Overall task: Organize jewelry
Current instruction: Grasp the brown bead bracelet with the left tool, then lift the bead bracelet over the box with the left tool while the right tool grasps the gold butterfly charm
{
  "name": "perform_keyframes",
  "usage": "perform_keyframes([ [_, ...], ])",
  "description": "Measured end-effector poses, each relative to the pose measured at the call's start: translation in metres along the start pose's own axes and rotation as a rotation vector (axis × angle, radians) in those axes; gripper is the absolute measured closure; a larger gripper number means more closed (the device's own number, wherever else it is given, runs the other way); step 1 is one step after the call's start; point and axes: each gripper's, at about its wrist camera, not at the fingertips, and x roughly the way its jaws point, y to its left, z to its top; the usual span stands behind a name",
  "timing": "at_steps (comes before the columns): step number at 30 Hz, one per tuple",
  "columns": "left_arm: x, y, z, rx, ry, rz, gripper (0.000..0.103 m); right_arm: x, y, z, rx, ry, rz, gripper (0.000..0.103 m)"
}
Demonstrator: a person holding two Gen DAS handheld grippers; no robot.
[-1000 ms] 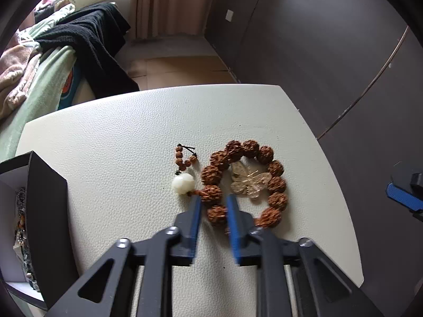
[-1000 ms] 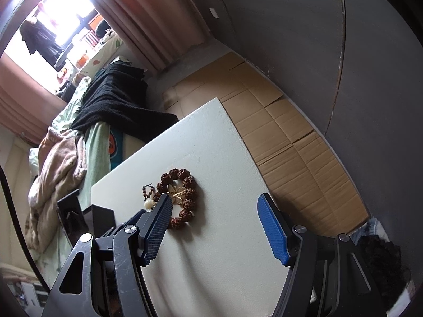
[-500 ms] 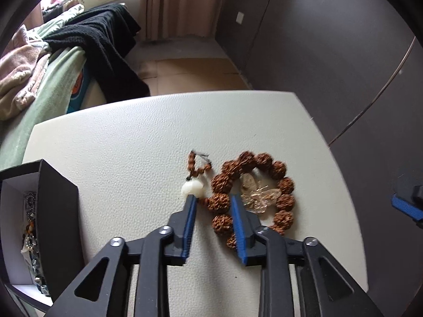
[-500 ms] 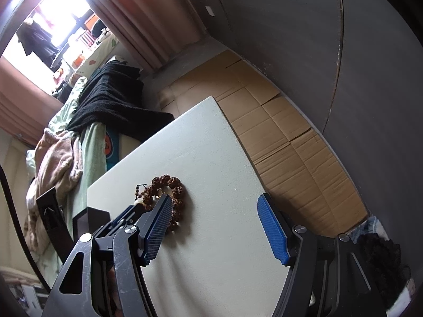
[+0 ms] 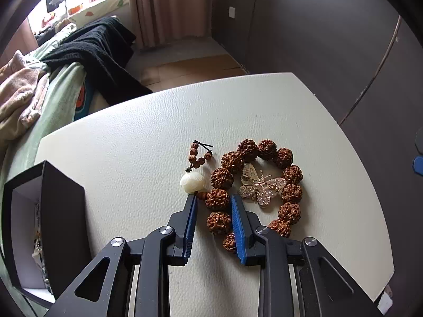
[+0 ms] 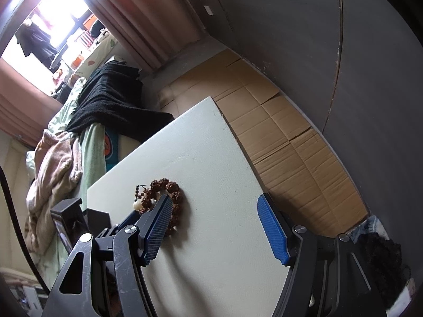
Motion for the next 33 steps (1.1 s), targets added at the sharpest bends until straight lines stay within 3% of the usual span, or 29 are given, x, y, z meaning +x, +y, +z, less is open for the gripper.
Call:
perform_keyframes([
  [6, -0.009, 0.004, -0.015, 0.010, 0.014, -0.013, 0.077, -0.004, 0.002, -0.004, -0.007, -0.005, -0.003, 0.036],
  [10, -0.015, 0.016, -0.021, -0.035, 0.013, -0.037, 0.078, -0.004, 0.008, -0.009, -0.032, 0.002, -0.001, 0.036],
  [13, -0.028, 0.023, -0.020, -0.055, -0.014, -0.072, 0.078, -0.004, 0.012, -0.012, -0.049, 0.005, -0.005, 0.036],
  [14, -0.032, 0.023, -0.019, -0.057, -0.021, -0.085, 0.083, -0.004, 0.012, -0.013, -0.053, 0.007, -0.008, 0.036],
  [26, -0.072, 0.042, -0.008, -0.105, -0.116, -0.200, 0.084, 0.008, 0.027, -0.019, -0.110, 0.033, -0.044, 0.036],
  [33, -0.089, 0.067, -0.002, -0.171, -0.159, -0.239, 0.084, 0.026, 0.037, -0.022, -0.133, 0.075, -0.005, 0.036],
])
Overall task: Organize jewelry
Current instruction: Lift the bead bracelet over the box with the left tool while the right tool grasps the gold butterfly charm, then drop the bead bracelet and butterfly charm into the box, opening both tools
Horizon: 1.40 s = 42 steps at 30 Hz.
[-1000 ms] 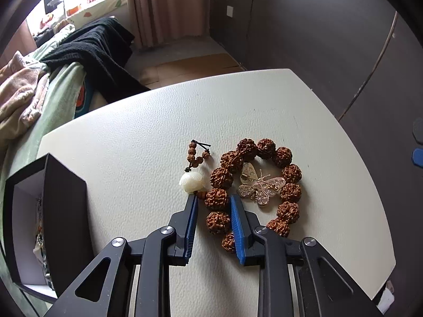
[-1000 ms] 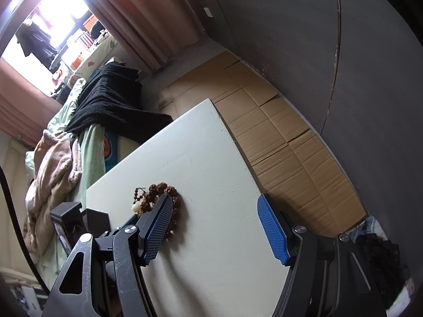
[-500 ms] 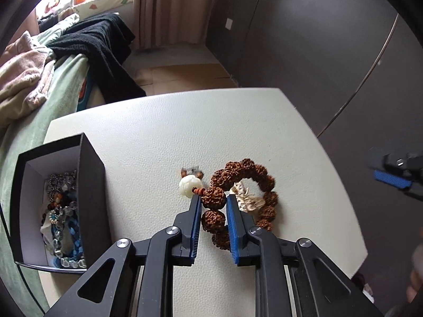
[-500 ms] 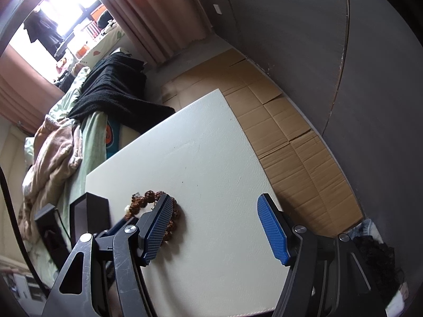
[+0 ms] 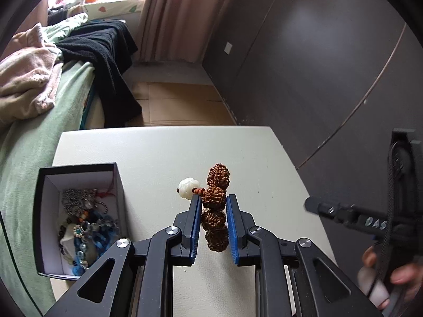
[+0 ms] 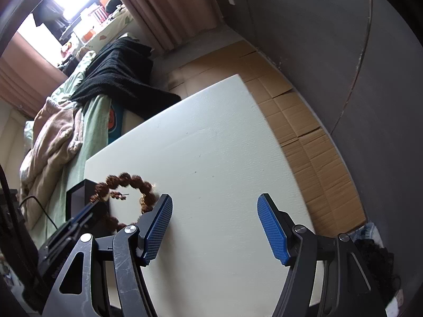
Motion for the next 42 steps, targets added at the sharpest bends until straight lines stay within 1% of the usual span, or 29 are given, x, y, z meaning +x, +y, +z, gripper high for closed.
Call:
perform_keyframes([
  [3, -0.009, 0.008, 0.007, -0.028, -0.023, -0.027, 0.084, 0.009, 0.008, -0.001, -0.017, 0.019, 0.009, 0.036],
  [5, -0.017, 0.014, 0.011, -0.044, -0.043, -0.032, 0.083, 0.016, 0.014, -0.002, -0.028, 0.030, 0.016, 0.036],
  [12, -0.031, 0.041, 0.018, -0.105, -0.084, -0.016, 0.083, 0.044, 0.040, -0.004, -0.045, 0.071, 0.075, 0.036],
  [15, -0.036, 0.053, 0.020, -0.130, -0.098, -0.011, 0.084, 0.053, 0.051, -0.005, -0.049, 0.071, 0.100, 0.036],
  [16, -0.037, 0.057, 0.020, -0.136, -0.101, -0.011, 0.083, 0.057, 0.055, -0.005, -0.050, 0.070, 0.106, 0.037],
  [19, -0.041, 0.069, 0.023, -0.160, -0.113, -0.011, 0.083, 0.066, 0.064, -0.004, -0.050, 0.073, 0.126, 0.047],
  [21, -0.044, 0.077, 0.026, -0.173, -0.119, -0.013, 0.083, 0.073, 0.070, -0.003, -0.050, 0.078, 0.123, 0.049],
  [24, -0.049, 0.086, 0.028, -0.192, -0.129, -0.017, 0.083, 0.086, 0.077, -0.003, -0.052, 0.094, 0.113, 0.054],
  [26, -0.053, 0.091, 0.028, -0.201, -0.135, -0.020, 0.083, 0.092, 0.081, -0.002, -0.048, 0.103, 0.121, 0.061],
  [28, -0.058, 0.097, 0.027, -0.213, -0.143, -0.021, 0.083, 0.099, 0.087, -0.002, -0.056, 0.110, 0.111, 0.062],
  [30, -0.063, 0.101, 0.026, -0.220, -0.148, -0.021, 0.083, 0.100, 0.094, -0.002, -0.081, 0.095, 0.091, 0.063],
  [32, -0.066, 0.105, 0.025, -0.227, -0.152, -0.018, 0.083, 0.103, 0.098, -0.003, -0.089, 0.103, 0.093, 0.077],
  [33, -0.069, 0.107, 0.024, -0.229, -0.153, -0.016, 0.083, 0.104, 0.100, -0.004, -0.093, 0.104, 0.083, 0.082],
  [34, -0.071, 0.108, 0.022, -0.232, -0.154, -0.014, 0.083, 0.104, 0.101, -0.005, -0.101, 0.102, 0.069, 0.088],
  [37, -0.075, 0.112, 0.019, -0.236, -0.151, -0.009, 0.083, 0.101, 0.097, -0.008, -0.091, 0.105, 0.076, 0.088],
  [42, -0.082, 0.115, 0.012, -0.235, -0.140, -0.006, 0.083, 0.087, 0.091, -0.012, -0.070, 0.082, 0.091, 0.089],
])
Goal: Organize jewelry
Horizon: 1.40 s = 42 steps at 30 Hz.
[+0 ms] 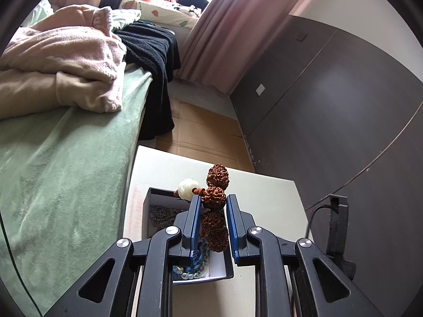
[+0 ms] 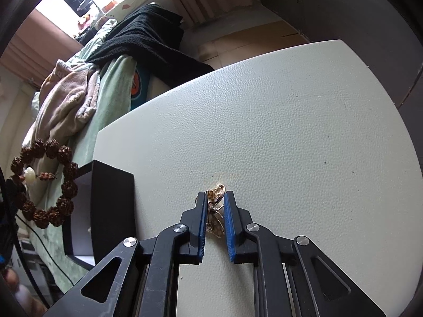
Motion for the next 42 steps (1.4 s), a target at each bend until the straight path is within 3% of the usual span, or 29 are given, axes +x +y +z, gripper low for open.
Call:
perform_keyframes([
  [6, 0.007, 0.016, -0.008, -0.060, 0.066, 0.010, 0.082, -0.020, -0.001, -0.007, 0.001, -0.031, 0.017, 0.089],
  [9, 0.004, 0.021, -0.009, -0.076, 0.079, -0.001, 0.076, -0.028, 0.001, -0.011, -0.002, -0.040, 0.027, 0.089],
  [11, -0.002, 0.022, -0.010, -0.078, 0.059, 0.013, 0.046, -0.035, 0.005, -0.014, -0.010, -0.054, 0.048, 0.089],
  [13, -0.010, 0.024, -0.010, -0.087, 0.023, 0.025, 0.034, -0.042, 0.011, -0.016, -0.025, -0.071, 0.071, 0.089],
  [20, -0.022, 0.035, -0.008, -0.109, 0.002, 0.046, 0.034, -0.063, 0.036, -0.023, -0.065, -0.130, 0.160, 0.089],
  [29, -0.029, 0.049, -0.003, -0.144, -0.028, 0.078, 0.034, -0.056, 0.094, -0.022, -0.119, -0.146, 0.361, 0.088],
  [30, -0.029, 0.049, -0.003, -0.146, -0.029, 0.079, 0.034, -0.052, 0.102, -0.021, -0.154, -0.138, 0.376, 0.084],
  [32, -0.028, 0.048, -0.003, -0.143, -0.026, 0.083, 0.034, -0.045, 0.104, -0.022, -0.151, -0.115, 0.351, 0.048],
  [39, -0.024, 0.033, -0.006, -0.116, -0.032, 0.107, 0.034, -0.066, 0.064, -0.024, -0.084, -0.166, 0.265, 0.046],
  [42, -0.021, 0.019, -0.011, -0.082, -0.049, 0.118, 0.029, -0.084, 0.043, -0.030, -0.047, -0.196, 0.238, 0.039],
])
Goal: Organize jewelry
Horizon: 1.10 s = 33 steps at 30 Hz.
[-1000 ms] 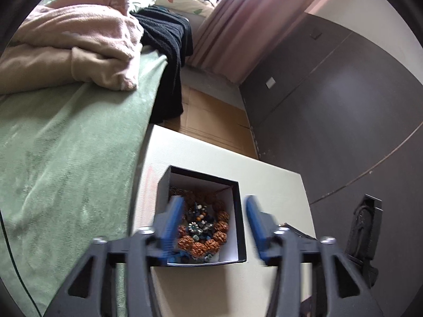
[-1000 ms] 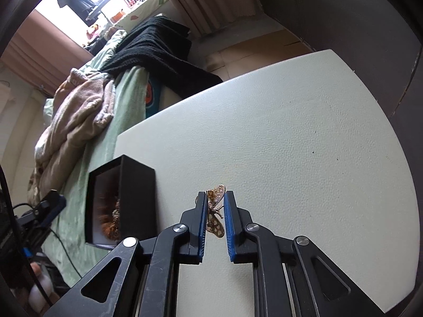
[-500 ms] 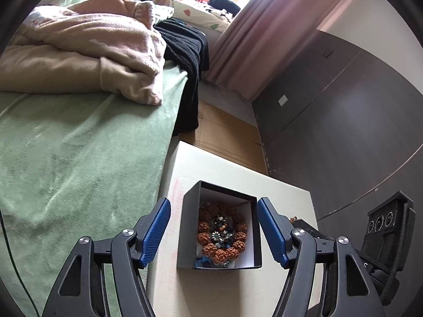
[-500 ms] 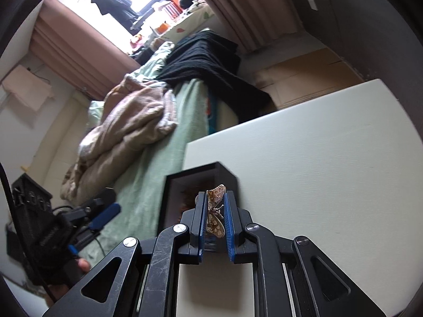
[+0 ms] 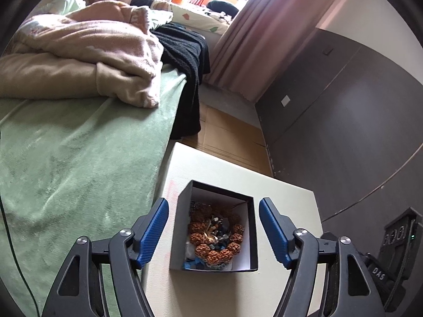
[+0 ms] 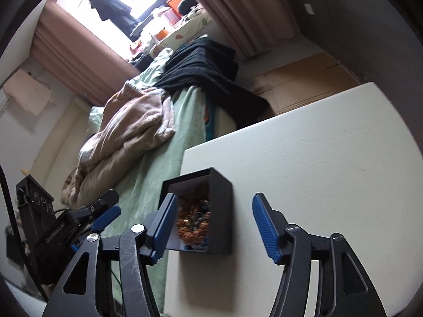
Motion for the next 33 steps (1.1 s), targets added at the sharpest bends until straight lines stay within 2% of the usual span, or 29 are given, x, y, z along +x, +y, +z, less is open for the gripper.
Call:
perform_keyframes([
  [4, -0.001, -0.025, -0.009, 0.070, -0.019, 0.012, 0.025, -0.029, -0.010, 0.003, -0.008, -0.034, -0.056, 0.039],
  [6, -0.003, -0.035, -0.013, 0.098, -0.031, 0.006, 0.021, -0.044, -0.013, 0.004, -0.016, -0.060, -0.086, 0.033],
  [8, -0.006, -0.044, -0.017, 0.125, -0.046, 0.009, 0.015, -0.059, -0.017, 0.004, -0.026, -0.099, -0.106, 0.019],
  [12, -0.012, -0.062, -0.028, 0.170, -0.082, 0.011, 0.010, -0.084, -0.022, 0.003, -0.045, -0.139, -0.122, 0.019],
  [17, -0.017, -0.084, -0.042, 0.241, -0.127, 0.005, 0.003, -0.096, -0.018, -0.004, -0.099, -0.135, -0.162, 0.015],
  [19, -0.018, -0.088, -0.046, 0.251, -0.138, 0.004, 0.002, -0.101, -0.016, -0.012, -0.124, -0.144, -0.197, 0.011],
  [25, -0.031, -0.093, -0.061, 0.259, -0.180, 0.003, 0.001, -0.119, -0.015, -0.032, -0.119, -0.186, -0.314, 0.010],
  [27, -0.037, -0.093, -0.070, 0.269, -0.195, 0.019, 0.001, -0.125, -0.018, -0.036, -0.105, -0.197, -0.329, 0.009],
  [30, -0.041, -0.093, -0.077, 0.260, -0.204, 0.014, 0.001, -0.131, -0.020, -0.036, -0.103, -0.212, -0.354, 0.001],
  [33, -0.045, -0.097, -0.078, 0.274, -0.211, 0.013, 0.001, -0.132, -0.025, -0.036, -0.095, -0.207, -0.349, 0.000],
])
